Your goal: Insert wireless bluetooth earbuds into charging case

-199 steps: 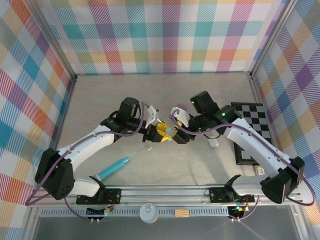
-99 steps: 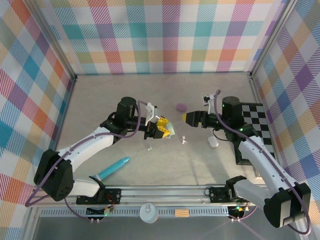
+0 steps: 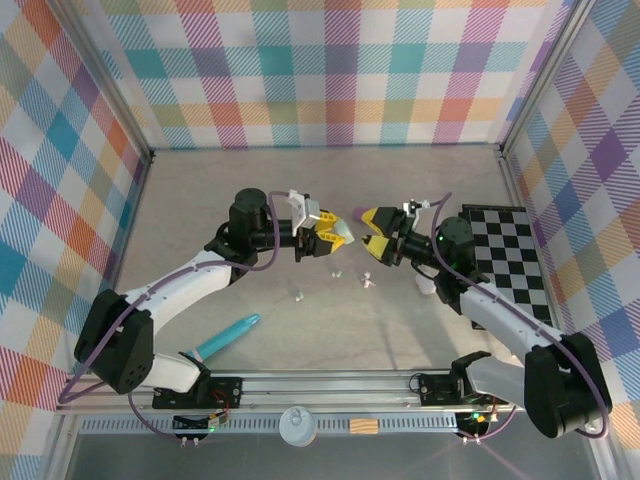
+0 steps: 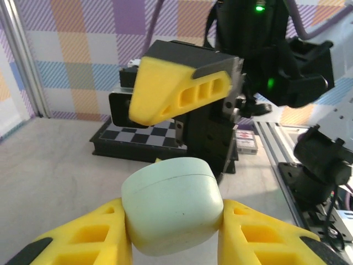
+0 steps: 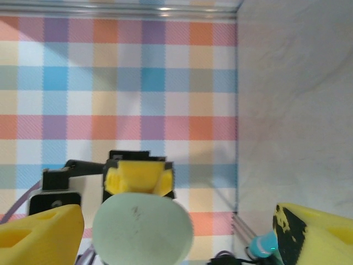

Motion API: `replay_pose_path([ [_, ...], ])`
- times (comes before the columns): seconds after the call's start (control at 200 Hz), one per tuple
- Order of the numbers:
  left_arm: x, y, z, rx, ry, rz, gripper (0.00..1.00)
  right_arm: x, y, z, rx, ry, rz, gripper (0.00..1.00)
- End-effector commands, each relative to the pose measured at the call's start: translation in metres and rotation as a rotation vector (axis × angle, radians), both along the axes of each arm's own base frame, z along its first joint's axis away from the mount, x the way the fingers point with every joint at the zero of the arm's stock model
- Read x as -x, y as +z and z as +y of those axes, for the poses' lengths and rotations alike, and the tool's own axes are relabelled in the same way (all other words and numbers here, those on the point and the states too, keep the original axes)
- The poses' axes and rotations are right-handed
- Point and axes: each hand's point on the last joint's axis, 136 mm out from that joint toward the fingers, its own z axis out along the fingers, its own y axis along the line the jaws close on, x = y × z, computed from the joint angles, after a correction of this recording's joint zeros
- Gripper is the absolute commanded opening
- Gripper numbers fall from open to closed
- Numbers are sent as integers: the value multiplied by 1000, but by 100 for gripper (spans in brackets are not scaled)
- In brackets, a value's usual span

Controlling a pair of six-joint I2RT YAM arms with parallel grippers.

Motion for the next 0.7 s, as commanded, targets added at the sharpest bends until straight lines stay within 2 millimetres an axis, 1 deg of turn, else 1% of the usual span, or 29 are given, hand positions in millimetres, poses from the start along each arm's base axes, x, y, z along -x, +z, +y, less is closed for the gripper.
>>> replay_pose_path([
  [0.0, -15, 32, 0, 91, 42, -101, 35, 2, 34, 15, -148, 25, -47, 88],
  [0.09, -20, 37, -2, 105, 56, -120, 35, 2, 35, 27, -184, 46, -37, 87],
  [0.19, -22, 39, -2, 114, 64, -134, 35, -1, 40, 31, -214, 48, -42, 86],
  [0.29, -24, 37, -2, 111, 69, -138, 35, -3, 43, 33, -222, 58, -55, 82],
  [0.45, -24, 36, -1, 119, 76, -150, 35, -7, 47, 35, -243, 57, -53, 77],
  [0.59, -25, 35, 0, 127, 88, -164, 35, -10, 51, 34, -263, 47, -45, 67],
  [0.695, -27, 32, -1, 126, 91, -175, 35, -10, 55, 33, -275, 41, -45, 65],
])
